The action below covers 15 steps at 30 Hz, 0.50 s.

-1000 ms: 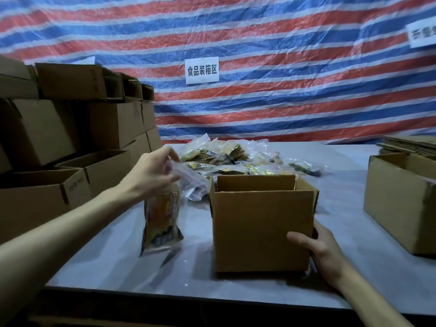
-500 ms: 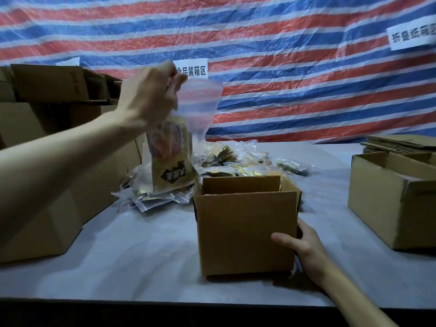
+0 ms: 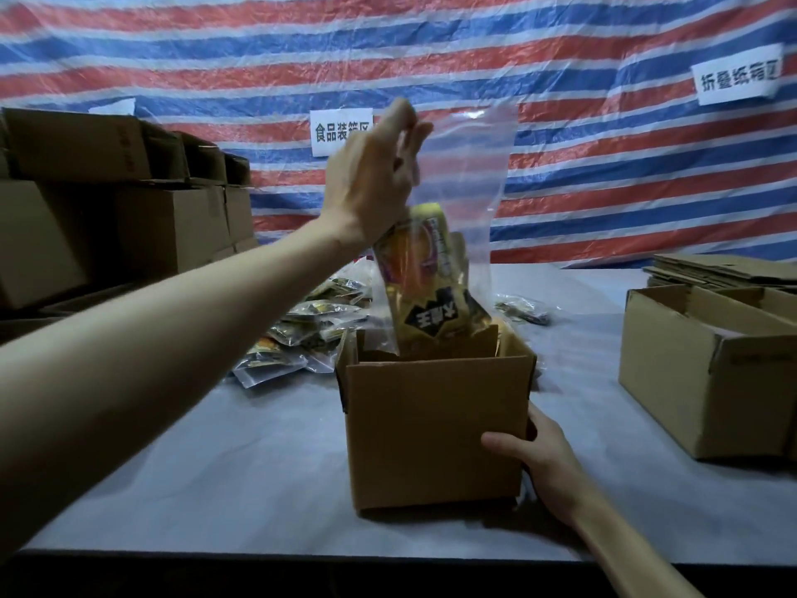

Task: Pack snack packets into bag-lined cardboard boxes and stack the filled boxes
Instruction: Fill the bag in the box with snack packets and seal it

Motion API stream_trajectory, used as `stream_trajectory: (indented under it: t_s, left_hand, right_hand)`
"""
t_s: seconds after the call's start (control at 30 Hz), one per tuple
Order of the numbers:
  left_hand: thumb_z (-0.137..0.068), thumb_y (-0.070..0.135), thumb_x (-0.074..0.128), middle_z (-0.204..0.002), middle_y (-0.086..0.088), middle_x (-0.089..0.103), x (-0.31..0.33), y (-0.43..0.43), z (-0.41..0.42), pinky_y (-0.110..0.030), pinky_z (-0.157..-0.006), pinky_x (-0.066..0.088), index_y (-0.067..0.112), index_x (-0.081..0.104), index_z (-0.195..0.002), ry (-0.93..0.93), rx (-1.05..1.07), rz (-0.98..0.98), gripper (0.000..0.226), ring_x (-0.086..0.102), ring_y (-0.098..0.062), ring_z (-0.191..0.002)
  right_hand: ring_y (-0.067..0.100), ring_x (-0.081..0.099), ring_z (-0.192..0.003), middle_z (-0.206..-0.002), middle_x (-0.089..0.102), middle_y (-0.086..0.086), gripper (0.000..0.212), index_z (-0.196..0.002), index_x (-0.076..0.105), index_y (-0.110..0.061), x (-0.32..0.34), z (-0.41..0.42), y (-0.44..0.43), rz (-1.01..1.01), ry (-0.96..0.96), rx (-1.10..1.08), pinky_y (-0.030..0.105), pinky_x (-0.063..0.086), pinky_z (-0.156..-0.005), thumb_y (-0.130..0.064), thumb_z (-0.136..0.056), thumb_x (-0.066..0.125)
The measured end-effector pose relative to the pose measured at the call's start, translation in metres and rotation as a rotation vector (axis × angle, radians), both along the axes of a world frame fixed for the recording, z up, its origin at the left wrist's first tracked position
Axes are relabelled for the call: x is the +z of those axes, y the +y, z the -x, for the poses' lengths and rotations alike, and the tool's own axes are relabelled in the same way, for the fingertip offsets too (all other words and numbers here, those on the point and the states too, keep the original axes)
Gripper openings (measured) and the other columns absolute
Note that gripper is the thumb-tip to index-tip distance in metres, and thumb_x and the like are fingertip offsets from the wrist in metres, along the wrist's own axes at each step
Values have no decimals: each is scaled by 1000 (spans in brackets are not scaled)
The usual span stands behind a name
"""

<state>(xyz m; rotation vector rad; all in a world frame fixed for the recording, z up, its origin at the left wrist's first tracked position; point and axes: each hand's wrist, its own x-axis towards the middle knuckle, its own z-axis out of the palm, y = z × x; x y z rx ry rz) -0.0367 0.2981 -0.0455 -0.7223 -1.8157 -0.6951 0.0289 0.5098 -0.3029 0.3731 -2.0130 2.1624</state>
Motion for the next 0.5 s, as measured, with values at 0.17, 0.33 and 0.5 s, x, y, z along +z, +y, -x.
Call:
stream_trajectory:
  t_s: [0.17,0.33,0.5]
  left_hand:
    - [-108,27,47,-75,-15,70,-25,18,12,-47,-55,51,-2,59,-107,38,-50,65,32,65,-34,-62]
    - [-104,35,41,-66,-10,68,-45,23,24,-37,-43,47,24,37,-102,303,-40,291,12,60,-28,-48]
    - [-103,26,49,-69,-5,69,-61,23,33,-29,-37,39,20,39,-103,430,-32,342,11,58,-25,-45]
  right_hand:
    - [26,73,-104,-114,75,9,84,-117,70,-28,-2,0,0,16,-5,14,29,60,-80,-48,-41,99]
    - [26,72,-103,-111,76,7,63,-108,75,-37,-1,1,-1,-1,-2,-12,30,59,-79,-37,-49,94]
    - [23,73,-101,-109,76,6,62,-107,75,-37,0,0,-3,1,5,-14,28,58,-79,-36,-48,92]
